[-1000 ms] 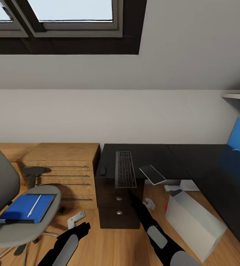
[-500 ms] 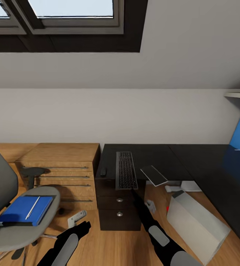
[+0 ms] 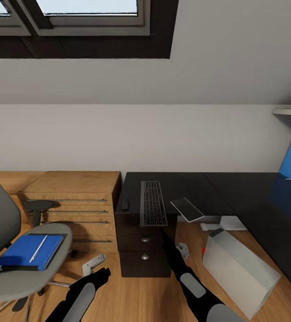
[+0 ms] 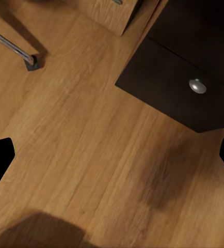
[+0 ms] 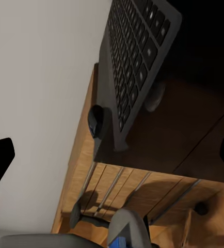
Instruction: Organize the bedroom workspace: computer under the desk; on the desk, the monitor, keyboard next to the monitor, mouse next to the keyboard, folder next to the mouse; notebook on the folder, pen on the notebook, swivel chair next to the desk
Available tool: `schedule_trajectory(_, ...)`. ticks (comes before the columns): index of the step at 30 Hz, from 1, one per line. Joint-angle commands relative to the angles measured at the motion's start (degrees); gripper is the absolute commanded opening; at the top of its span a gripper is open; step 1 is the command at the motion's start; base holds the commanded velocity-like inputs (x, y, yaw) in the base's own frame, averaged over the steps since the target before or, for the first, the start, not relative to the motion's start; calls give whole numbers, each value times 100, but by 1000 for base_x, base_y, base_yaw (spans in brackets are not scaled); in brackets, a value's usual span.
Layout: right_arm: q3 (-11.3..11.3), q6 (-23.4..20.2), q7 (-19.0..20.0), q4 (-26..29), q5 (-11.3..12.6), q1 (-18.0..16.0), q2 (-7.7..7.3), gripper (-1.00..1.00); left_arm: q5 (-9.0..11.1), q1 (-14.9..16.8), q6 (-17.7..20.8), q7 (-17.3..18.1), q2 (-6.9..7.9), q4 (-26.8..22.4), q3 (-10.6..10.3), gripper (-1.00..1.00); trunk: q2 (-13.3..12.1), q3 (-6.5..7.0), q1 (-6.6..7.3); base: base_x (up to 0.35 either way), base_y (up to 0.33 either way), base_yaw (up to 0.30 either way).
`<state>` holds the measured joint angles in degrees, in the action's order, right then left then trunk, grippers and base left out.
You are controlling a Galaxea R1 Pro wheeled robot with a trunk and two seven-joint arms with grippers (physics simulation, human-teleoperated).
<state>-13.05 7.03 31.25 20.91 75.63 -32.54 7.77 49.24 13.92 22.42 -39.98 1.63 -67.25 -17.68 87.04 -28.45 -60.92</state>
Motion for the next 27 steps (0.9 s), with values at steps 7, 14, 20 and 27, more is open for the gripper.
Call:
schedule_trajectory(7, -54, 44, -31, -8, 43, -7, -3, 100, 33, 5, 11, -45, 5, -2, -16, 100, 286, -132, -154, 0, 0, 0)
schedule_trajectory(14, -57, 44, -211, -8, 45, -7, -3, 100, 28, 5, 12, -45, 4, -3, -17, 100, 567, -258, -308, 0, 0, 0)
schedule_trajectory(20, -57, 44, -223, -8, 42, -7, -3, 100, 25, 5, 11, -45, 7, -7, -17, 100, 807, -366, -440, 0, 0, 0)
schedule_trajectory(27, -70, 44, -239, -8, 40, -7, -2, 100, 27, 7, 21, -37, 11, -10, -42, 100, 807, -366, -440, 0, 0, 0)
